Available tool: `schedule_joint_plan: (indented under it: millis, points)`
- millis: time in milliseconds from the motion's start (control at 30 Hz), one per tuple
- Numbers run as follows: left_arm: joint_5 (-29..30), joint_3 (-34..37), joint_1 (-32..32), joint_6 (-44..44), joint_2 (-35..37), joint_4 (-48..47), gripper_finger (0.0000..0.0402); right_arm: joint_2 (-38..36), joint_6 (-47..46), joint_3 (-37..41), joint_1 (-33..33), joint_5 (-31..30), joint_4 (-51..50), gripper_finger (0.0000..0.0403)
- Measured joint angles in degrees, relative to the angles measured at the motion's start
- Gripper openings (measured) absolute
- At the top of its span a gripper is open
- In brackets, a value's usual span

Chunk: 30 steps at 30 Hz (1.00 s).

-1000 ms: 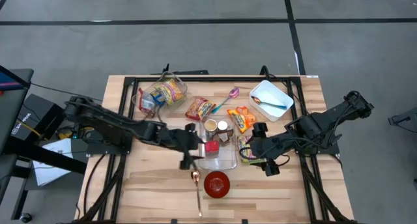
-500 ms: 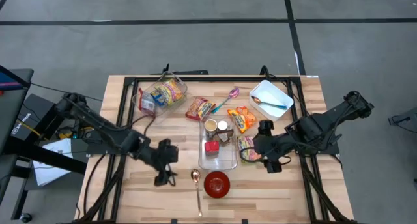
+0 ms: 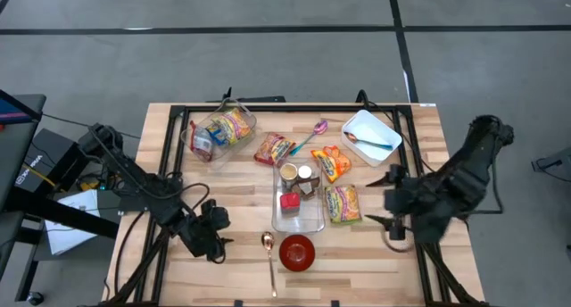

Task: Pick & Place Food Item
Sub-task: Put the gold spoon into the white bin

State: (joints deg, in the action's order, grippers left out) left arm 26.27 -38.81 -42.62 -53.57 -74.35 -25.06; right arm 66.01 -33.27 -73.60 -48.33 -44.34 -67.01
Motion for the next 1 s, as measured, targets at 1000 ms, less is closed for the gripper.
schedule_joint_plan:
  millis: [1000]
  points:
    - [10.8,24.6,1.5,-1.4,-0.2,54.3,0.0277,-9.8,5.3,25.5,-12.7,-34.2,29.8,0.036]
